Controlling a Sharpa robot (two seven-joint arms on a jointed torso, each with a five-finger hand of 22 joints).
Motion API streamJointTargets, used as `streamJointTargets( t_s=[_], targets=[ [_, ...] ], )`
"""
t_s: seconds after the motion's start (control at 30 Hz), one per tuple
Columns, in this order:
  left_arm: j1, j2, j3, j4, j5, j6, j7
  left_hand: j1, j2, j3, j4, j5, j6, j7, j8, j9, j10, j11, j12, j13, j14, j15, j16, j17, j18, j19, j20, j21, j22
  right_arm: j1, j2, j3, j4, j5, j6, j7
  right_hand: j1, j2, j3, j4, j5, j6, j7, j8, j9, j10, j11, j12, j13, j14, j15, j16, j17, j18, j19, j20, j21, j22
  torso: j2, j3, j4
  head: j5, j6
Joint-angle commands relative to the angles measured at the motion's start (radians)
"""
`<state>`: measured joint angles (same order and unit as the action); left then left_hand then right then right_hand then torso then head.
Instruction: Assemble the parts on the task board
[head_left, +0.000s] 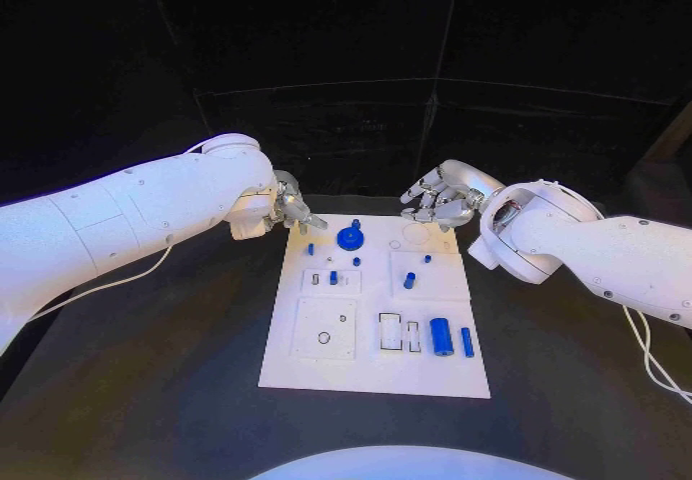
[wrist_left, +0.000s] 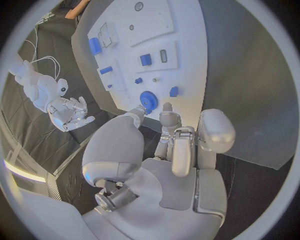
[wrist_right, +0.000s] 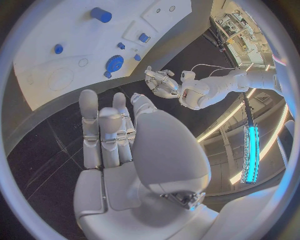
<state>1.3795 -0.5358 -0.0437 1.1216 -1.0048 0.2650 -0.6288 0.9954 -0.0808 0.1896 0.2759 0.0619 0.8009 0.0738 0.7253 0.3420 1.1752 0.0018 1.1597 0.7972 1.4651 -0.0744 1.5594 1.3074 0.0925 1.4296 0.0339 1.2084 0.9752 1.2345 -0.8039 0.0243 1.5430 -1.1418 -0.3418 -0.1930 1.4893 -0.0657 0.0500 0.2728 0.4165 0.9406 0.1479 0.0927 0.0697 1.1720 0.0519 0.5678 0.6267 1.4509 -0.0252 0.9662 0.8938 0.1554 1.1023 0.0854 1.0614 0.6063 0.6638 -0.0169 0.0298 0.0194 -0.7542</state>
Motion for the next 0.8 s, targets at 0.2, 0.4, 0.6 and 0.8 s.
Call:
streamJointTargets(
  t_s=[0.2, 0.4, 0.6, 0.8],
  targets=[
    [-0.012, 0.051, -0.002, -0.104, -0.093, 0.066, 0.043, 0.041, 0.029, -0.026, 0.001, -0.002, 0.016, 0.001, -0.006, -0.01, 0.004, -0.002, 0.01, 0.007, 0.1, 0.007, 0.002, 0.242, 0.014, 0.008, 0.004, 0.0, 0.01, 0.002, 0.003, 0.0, 0.001, 0.004, -0.005, 0.005, -0.008, -0.003, 0.002, 0.006, 0.006, 0.009, 0.0, 0.0, -0.001, -0.003, 0.002, -0.005, -0.002, -0.002, 0.002, -0.005, -0.002, 0.015, -0.011, 0.0, -0.007, -0.005, 0.0, -0.0008, 0.0002, 0.002, 0.001],
    [-0.022, 0.074, -0.014, -0.139, -0.097, 0.051, 0.071, 0.038, 0.035, -0.052, 0.011, -0.004, 0.022, 0.001, -0.008, -0.015, 0.007, -0.002, 0.015, 0.013, 0.102, 0.006, 0.005, 0.249, 0.012, 0.012, 0.003, 0.006, 0.02, 0.002, 0.006, 0.0, -0.001, 0.004, -0.004, 0.006, -0.008, -0.002, 0.003, 0.006, 0.006, 0.009, 0.0, 0.0, -0.001, -0.003, 0.002, -0.005, -0.003, -0.002, 0.002, -0.006, -0.003, 0.015, -0.012, 0.0, -0.009, -0.007, -0.001, -0.0002, 0.0, 0.005, 0.001],
    [-0.03, 0.085, -0.021, -0.158, -0.097, 0.055, 0.083, 0.037, 0.035, -0.061, 0.012, -0.004, 0.024, 0.0, -0.008, -0.016, 0.009, -0.003, 0.017, 0.015, 0.103, 0.006, 0.006, 0.251, 0.011, 0.013, 0.003, 0.008, 0.024, 0.002, 0.008, 0.0, -0.002, 0.004, -0.004, 0.007, -0.008, -0.002, 0.003, 0.006, 0.006, 0.009, 0.0, 0.0, -0.001, -0.003, 0.002, -0.005, -0.003, -0.002, 0.002, -0.006, -0.003, 0.015, -0.012, 0.0, -0.009, -0.007, -0.001, -0.0001, 0.0002, 0.005, -0.001],
    [-0.037, 0.093, -0.023, -0.167, -0.097, 0.064, 0.087, 0.038, 0.036, -0.063, 0.011, -0.004, 0.025, 0.0, -0.008, -0.016, 0.009, -0.003, 0.017, 0.014, 0.103, 0.006, 0.007, 0.252, 0.011, 0.013, 0.003, 0.009, 0.025, 0.002, 0.012, 0.0, -0.004, 0.004, -0.003, 0.008, -0.008, -0.002, 0.004, 0.007, 0.006, 0.009, 0.0, 0.0, -0.001, -0.004, 0.002, -0.005, -0.003, -0.002, 0.002, -0.008, -0.004, 0.016, -0.013, 0.0, -0.011, -0.01, 0.0, -0.0011, 0.0, 0.004, -0.001]
  ],
)
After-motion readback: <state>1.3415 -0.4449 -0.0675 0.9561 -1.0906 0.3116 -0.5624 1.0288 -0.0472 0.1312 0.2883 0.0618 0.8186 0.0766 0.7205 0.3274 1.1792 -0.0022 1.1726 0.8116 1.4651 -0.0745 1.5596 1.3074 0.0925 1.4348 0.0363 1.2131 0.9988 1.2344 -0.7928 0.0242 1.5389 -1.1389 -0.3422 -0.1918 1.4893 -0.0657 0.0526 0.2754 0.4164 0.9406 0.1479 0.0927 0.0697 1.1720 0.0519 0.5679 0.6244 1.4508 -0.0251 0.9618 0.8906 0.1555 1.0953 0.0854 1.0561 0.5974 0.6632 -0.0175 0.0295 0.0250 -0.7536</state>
